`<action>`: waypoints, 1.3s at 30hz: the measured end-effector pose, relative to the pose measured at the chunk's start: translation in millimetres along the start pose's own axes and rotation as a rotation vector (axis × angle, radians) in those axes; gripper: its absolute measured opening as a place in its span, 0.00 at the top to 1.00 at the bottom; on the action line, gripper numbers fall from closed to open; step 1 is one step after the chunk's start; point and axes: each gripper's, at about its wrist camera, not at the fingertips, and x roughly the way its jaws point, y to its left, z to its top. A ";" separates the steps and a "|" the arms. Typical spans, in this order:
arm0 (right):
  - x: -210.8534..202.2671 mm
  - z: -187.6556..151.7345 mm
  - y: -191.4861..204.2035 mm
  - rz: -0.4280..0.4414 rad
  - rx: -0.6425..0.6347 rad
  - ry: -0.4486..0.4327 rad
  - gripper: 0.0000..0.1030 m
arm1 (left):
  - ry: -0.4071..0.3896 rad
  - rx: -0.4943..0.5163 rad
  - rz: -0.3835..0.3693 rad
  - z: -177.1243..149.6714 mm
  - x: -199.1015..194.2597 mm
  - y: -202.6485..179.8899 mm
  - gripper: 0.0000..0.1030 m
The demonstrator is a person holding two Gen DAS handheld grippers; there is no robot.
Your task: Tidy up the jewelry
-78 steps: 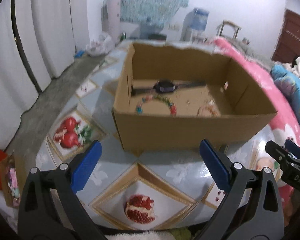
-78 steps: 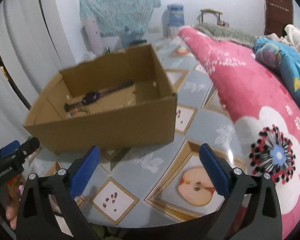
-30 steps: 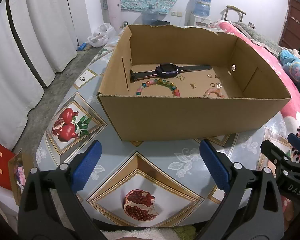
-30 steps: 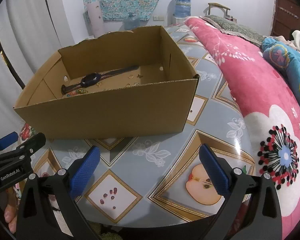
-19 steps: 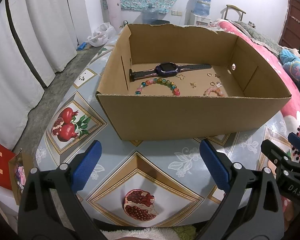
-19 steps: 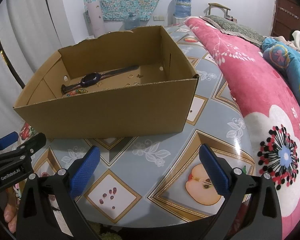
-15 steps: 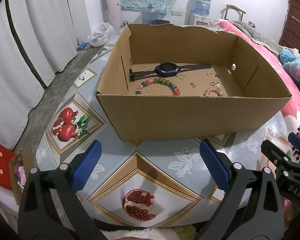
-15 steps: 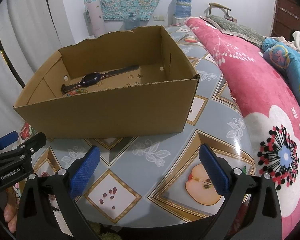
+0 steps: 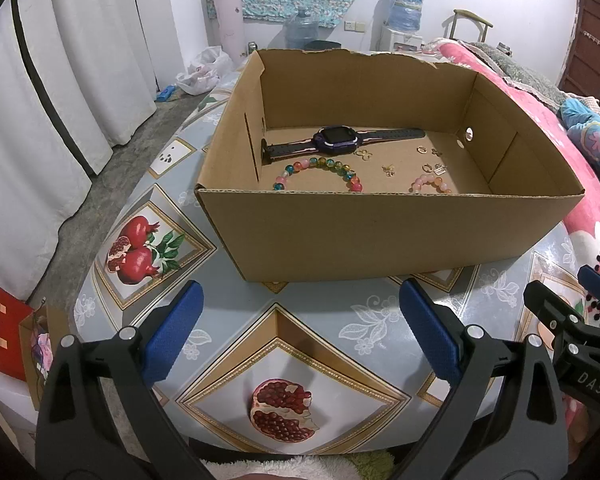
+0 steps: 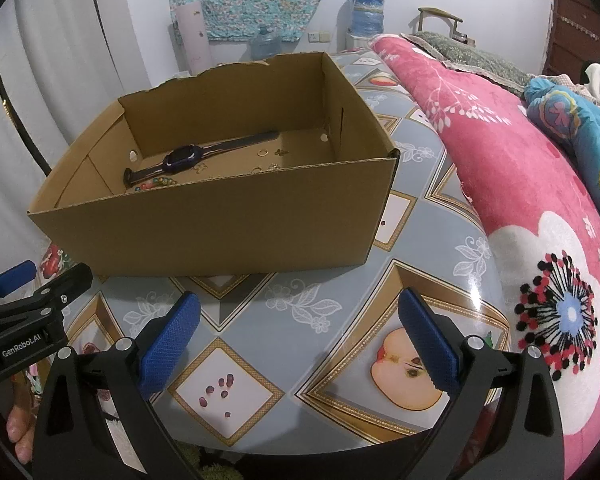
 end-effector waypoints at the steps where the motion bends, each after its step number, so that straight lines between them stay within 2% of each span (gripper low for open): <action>1: -0.4 0.3 -0.6 0.001 -0.001 0.000 0.06 | 0.001 0.000 0.000 -0.1 0.2 0.4 0.08; 39: 1.8 -1.3 -0.2 0.007 -0.005 0.004 0.06 | 0.000 0.001 0.002 0.3 -0.1 -0.4 0.08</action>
